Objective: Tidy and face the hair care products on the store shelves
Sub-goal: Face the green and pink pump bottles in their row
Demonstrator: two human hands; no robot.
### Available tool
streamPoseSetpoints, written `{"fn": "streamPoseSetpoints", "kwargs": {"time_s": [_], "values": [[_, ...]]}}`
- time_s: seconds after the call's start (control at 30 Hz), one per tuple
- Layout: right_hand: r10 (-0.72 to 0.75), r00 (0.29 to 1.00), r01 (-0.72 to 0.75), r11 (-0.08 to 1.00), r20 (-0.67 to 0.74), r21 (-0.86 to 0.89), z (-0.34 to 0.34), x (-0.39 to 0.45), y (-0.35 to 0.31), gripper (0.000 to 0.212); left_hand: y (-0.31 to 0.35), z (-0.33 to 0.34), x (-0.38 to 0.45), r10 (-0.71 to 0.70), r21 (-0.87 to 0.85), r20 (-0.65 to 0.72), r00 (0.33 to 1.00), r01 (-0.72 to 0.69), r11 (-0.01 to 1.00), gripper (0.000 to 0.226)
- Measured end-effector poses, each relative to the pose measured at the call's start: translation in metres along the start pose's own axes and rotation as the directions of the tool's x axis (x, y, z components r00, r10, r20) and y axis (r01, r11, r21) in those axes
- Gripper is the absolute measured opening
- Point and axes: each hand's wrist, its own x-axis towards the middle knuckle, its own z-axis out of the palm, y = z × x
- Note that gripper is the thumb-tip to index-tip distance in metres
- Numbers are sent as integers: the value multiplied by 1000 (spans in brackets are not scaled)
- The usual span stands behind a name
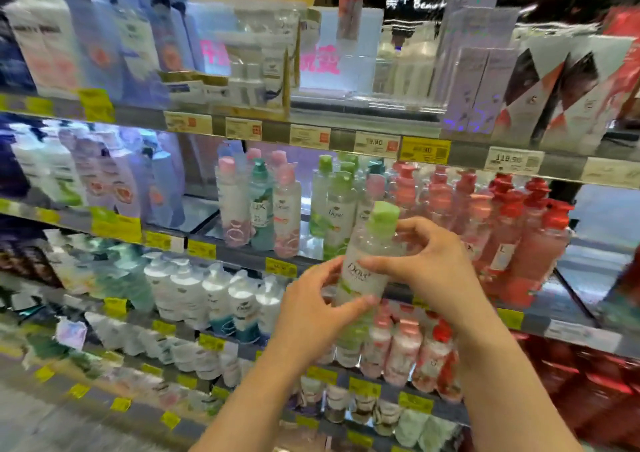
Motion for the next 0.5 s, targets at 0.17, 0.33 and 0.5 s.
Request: {"fn": "streamPoseSetpoints", "kwargs": {"time_s": [0.17,0.33,0.5], "values": [[32,998,-36,997,56,65,53,8,-20,68,-8,-36,23,46,79,-73,996,-40,996,49],[9,993,-19,996,120,84,70,30,-19,50,-26,-50,52,14,99,-145,989,0,995,59],[50,991,-81,963,-127,-256,60,78,1,63,-47,-51,86,-10,134,-157,988,31,990,64]]}}
